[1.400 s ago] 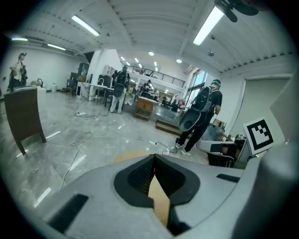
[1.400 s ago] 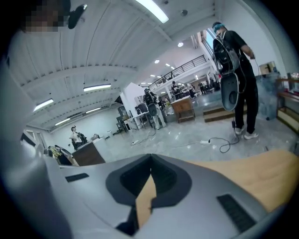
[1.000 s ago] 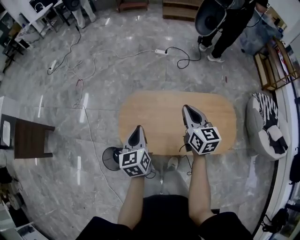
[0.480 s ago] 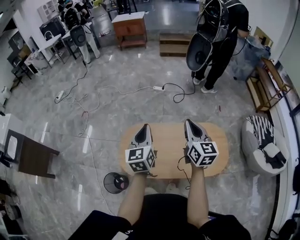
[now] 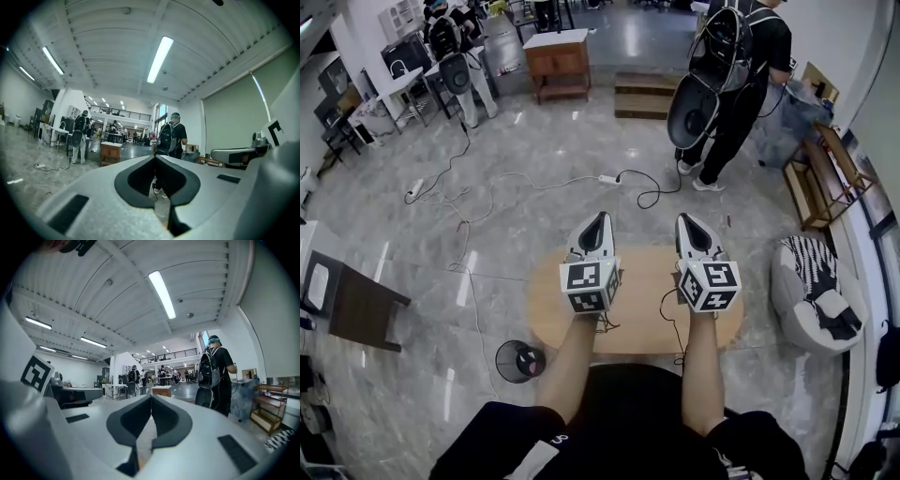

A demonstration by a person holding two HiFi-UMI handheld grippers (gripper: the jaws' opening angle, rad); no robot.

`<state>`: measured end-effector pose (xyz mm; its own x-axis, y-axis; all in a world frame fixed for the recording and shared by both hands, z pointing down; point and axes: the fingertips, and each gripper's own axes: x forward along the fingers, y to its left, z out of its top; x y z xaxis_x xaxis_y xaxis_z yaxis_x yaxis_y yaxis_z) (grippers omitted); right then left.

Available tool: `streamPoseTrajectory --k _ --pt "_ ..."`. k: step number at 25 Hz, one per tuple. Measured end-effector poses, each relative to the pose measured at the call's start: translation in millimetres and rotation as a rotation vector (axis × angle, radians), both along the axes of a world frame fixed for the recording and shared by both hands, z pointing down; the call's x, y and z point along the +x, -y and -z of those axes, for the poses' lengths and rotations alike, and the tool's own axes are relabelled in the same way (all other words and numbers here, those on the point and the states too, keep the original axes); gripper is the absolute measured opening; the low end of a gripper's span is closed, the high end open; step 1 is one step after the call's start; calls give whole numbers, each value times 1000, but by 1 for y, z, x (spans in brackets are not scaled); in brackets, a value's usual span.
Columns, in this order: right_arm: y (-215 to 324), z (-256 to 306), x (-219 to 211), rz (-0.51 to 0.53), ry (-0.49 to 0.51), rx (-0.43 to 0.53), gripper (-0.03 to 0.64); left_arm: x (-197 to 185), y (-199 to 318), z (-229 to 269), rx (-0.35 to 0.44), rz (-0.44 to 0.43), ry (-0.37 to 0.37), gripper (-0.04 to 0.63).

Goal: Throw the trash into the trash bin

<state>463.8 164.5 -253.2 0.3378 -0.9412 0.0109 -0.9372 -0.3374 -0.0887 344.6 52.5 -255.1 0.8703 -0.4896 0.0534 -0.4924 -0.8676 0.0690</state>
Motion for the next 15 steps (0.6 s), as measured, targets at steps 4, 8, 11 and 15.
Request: streamPoseTrajectory --k 4,8,11,15 --pt "0 3 -1 21 -29 -16 9 8 -5 4 8 1 5 6" --pt "-4 3 7 30 -34 -18 9 19 -11 3 1 2 3 6" --pt "-6 4 14 26 -32 -13 9 23 -13 1 2 0 7 6" --pt "-10 1 16 31 -30 -12 11 25 -19 0 9 0 9 6"
